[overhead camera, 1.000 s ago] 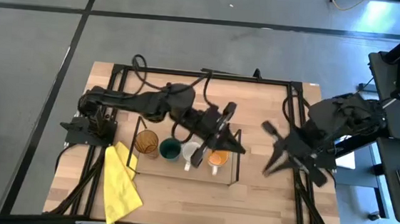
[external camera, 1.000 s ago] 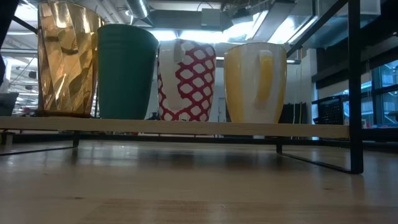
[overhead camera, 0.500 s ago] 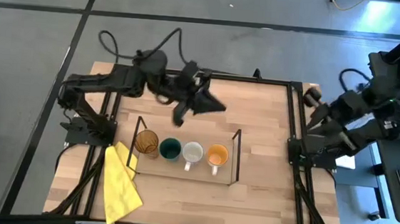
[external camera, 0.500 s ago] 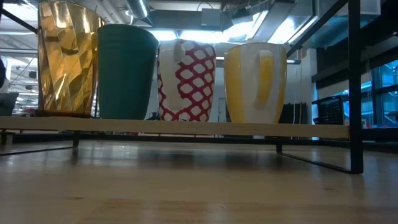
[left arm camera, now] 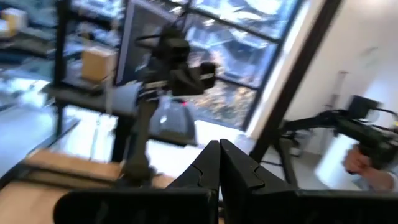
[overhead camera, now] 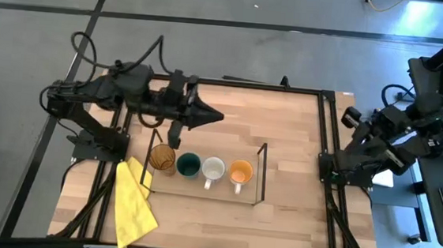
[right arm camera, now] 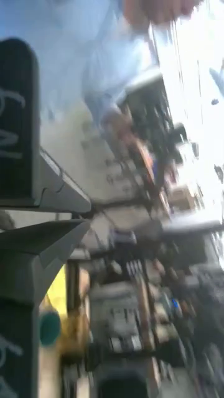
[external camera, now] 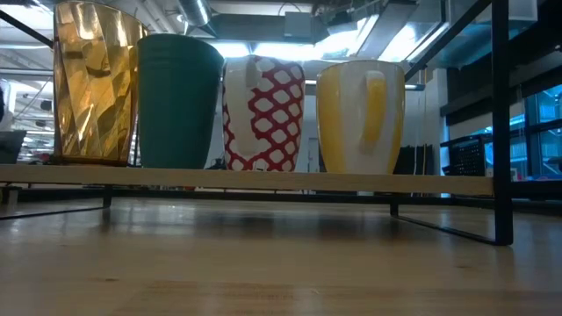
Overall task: Stack small to large cups/mugs on shelf
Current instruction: Return to Home Position
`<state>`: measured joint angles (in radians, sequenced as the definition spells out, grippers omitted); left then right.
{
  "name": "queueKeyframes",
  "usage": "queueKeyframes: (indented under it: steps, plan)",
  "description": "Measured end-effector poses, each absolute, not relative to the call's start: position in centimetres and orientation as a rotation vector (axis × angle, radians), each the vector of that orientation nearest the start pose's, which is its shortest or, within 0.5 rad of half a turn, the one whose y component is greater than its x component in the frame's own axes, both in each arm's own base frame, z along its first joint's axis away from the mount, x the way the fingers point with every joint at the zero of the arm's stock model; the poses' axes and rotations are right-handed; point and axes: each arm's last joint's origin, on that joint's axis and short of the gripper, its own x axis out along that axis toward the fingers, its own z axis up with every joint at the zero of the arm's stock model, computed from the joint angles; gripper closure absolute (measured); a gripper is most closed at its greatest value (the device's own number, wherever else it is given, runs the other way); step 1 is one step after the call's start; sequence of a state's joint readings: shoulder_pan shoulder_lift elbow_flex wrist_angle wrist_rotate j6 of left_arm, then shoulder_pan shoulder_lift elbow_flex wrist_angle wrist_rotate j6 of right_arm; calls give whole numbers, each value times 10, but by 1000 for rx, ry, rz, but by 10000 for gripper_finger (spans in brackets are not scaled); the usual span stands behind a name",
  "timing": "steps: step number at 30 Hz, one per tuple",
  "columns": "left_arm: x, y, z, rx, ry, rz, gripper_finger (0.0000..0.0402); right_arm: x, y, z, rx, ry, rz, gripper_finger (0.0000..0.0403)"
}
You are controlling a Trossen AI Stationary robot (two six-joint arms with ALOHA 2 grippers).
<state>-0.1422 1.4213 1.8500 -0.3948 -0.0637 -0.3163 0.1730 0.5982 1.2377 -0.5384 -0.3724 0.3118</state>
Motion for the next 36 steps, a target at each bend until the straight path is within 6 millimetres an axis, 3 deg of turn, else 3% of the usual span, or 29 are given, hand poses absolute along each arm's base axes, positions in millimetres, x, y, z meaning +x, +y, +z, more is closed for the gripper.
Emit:
queueKeyframes:
  steps: [8, 13, 17, 24, 28, 32, 36]
  plan:
    - [251, -72, 519, -204, 1, 116, 401, 65, 28, 432, 236, 17, 782, 370]
    - [238, -83, 487, -170, -80, 157, 401, 72, 30, 396, 159, -42, 801, 370]
    - [227, -81, 445, -129, -309, -4, 401, 61, 29, 370, 150, -159, 877, 370]
    - [190, -33, 380, -144, -529, -193, 401, 8, 19, 363, 88, -372, 861, 370]
    - [167, -6, 365, -39, -644, -251, 401, -22, 14, 357, 57, -466, 822, 370]
    - [155, 17, 348, -88, -562, -226, 401, -15, 14, 352, 112, -370, 794, 370]
    - [146, 40, 328, -170, -502, -44, 401, -5, 13, 342, 153, -354, 693, 370]
